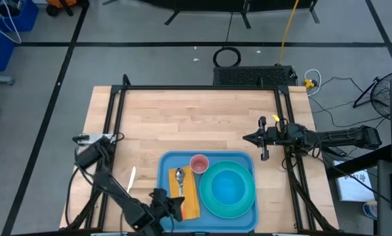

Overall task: Set up tray
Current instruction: Adjust the orange fork on the yellow table napkin

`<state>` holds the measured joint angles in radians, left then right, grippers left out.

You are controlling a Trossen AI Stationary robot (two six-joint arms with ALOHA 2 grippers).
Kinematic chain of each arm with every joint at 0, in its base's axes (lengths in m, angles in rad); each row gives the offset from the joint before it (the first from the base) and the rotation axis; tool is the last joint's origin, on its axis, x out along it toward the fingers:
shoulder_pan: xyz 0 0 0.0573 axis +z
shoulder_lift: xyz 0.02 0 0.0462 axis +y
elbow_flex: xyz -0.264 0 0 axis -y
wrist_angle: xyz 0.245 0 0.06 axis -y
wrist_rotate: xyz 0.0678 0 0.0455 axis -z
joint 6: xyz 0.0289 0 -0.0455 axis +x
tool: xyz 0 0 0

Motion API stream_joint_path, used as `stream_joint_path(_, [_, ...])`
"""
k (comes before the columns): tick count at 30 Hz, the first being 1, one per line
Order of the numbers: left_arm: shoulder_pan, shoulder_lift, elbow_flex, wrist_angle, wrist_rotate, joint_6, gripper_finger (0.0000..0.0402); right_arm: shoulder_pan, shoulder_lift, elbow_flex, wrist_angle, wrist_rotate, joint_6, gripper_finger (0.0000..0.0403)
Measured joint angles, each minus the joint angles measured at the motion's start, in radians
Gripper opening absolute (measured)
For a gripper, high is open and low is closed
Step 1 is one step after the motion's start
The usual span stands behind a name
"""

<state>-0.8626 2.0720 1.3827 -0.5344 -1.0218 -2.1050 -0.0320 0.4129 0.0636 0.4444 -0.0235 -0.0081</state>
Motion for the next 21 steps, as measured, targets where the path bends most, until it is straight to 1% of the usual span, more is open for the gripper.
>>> stream_joint_path(3, [0.011, 0.061, 0.000, 0.050, -0.019, -0.057, 0.0004, 0.000, 0.000, 0.000, 0.000, 0.000, 0.023, 0.0000])
stream_joint_path(8, [0.014, 0.066, 0.000, 0.061, 0.004, -0.050, 0.0004, 0.000, 0.000, 0.000, 0.000, 0.000, 0.023, 0.0000])
stream_joint_path(11, [0.006, 0.041, 0.000, 0.002, 0.043, -0.054, 0.0004, 0.000, 0.000, 0.000, 0.000, 0.000, 0.006, 0.0000])
stream_joint_path(16, [-0.009, 0.010, 0.000, -0.132, 0.117, -0.117, 0.0004, 0.000, 0.000, 0.000, 0.000, 0.000, 0.003, 0.0000])
stream_joint_path(18, [-0.008, 0.006, 0.000, -0.136, 0.147, -0.123, 0.0004, 0.000, 0.000, 0.000, 0.000, 0.000, 0.015, 0.0000])
stream_joint_path(21, [-0.004, 0.006, 0.000, -0.132, 0.156, -0.125, 0.0004, 0.000, 0.000, 0.000, 0.000, 0.000, 0.030, 0.0000])
